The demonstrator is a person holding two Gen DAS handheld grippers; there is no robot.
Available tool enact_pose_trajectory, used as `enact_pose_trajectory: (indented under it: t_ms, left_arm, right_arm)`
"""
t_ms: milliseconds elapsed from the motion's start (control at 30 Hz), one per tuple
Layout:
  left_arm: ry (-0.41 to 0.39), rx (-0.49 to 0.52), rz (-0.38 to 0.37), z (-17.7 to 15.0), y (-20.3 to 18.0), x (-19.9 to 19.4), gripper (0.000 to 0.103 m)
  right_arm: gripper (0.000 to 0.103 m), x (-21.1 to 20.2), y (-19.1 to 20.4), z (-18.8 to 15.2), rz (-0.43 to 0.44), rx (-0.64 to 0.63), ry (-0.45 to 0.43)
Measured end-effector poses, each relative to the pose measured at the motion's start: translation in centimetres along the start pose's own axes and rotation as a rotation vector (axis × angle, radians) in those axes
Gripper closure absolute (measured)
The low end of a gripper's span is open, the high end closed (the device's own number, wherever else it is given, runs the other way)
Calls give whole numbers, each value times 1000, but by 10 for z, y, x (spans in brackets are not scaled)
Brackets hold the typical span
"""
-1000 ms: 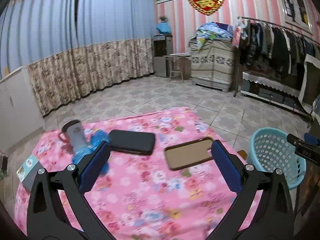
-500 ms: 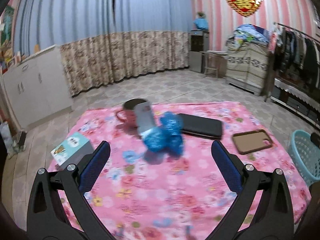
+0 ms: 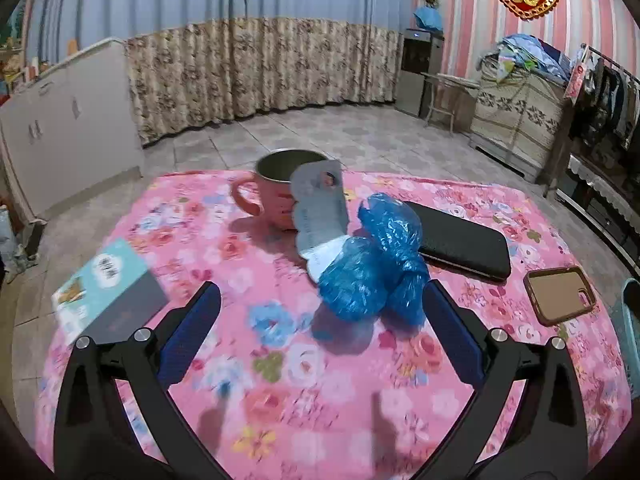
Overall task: Collect trash
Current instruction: 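Move both tools back over the items on the bedspread, then grasp the blue plastic bag with the left tool while the right tool grasps the printed white card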
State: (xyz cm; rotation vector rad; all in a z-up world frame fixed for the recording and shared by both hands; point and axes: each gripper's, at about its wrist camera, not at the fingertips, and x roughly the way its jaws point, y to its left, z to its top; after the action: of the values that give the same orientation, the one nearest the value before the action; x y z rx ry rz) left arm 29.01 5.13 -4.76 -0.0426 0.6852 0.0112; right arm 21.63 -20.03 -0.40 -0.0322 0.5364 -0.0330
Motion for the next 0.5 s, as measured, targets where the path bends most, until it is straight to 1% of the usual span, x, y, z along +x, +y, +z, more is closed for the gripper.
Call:
enact_pose_trajectory:
  t_ms: [133,267,333,400,433,467,500]
  left_arm:
    - [44,4,-48,6,-8,28,14]
    - [49,9,-85,8,-25,37,14]
    - [53,43,-90,7,-38,43,16]
    - [68,90,-84,6,-51,51,22]
    - [86,102,-92,5,-54,56,29]
    - [103,103,-100,4,-55,59,39]
    - [123,100,-110,2,-56,63,45]
  right_arm:
    - [9,18,2,-4,3,3,31]
    - [9,36,-3,-6,-16,4,53]
    - [9,42,-6,-6,-20,14,66]
    - [9,47,-9,-6,-20,26,76]
    - [9,48,-10,-7,-21,28,80]
    - [9,49,-10,-7,-22,28,81]
    - [9,49,-11,-8,-24,27,83]
